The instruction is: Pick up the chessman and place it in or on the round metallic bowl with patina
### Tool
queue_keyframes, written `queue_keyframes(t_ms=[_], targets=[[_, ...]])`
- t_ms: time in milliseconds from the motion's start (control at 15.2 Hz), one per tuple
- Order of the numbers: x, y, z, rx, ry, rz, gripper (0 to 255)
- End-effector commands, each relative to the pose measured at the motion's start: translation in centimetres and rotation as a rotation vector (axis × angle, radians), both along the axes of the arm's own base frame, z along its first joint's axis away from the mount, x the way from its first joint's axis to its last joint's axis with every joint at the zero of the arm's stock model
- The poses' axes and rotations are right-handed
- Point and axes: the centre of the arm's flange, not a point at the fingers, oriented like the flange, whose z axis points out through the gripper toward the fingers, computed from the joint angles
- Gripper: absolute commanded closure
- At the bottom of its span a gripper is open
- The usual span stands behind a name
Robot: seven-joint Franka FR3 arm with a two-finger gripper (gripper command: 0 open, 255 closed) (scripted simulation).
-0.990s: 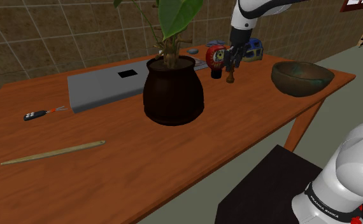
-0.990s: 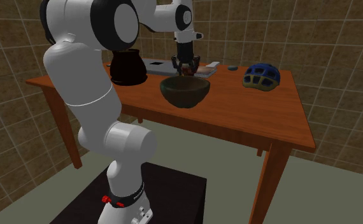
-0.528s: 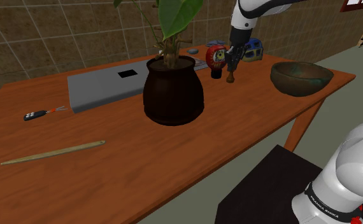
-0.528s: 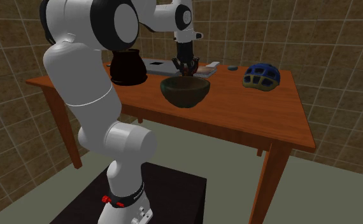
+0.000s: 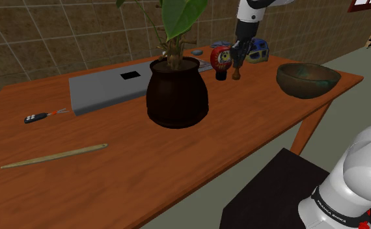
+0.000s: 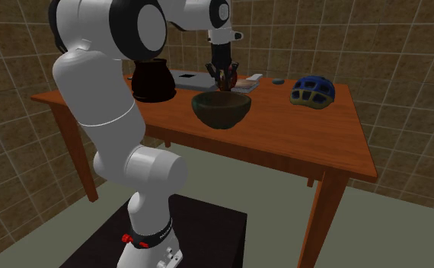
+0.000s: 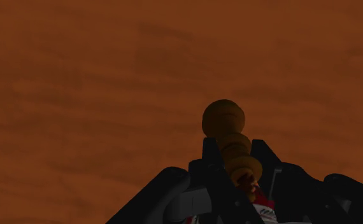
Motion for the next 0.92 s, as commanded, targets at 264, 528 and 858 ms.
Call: queue_keyframes(t_ms=[264,528,858], targets=[[0.0,0.0,3.3,0.0,0.0,0.0,255],[0.0,0.0,5.4,0.0,0.0,0.0,255],[0.0,0.0,8.1,0.0,0.0,0.0,255]])
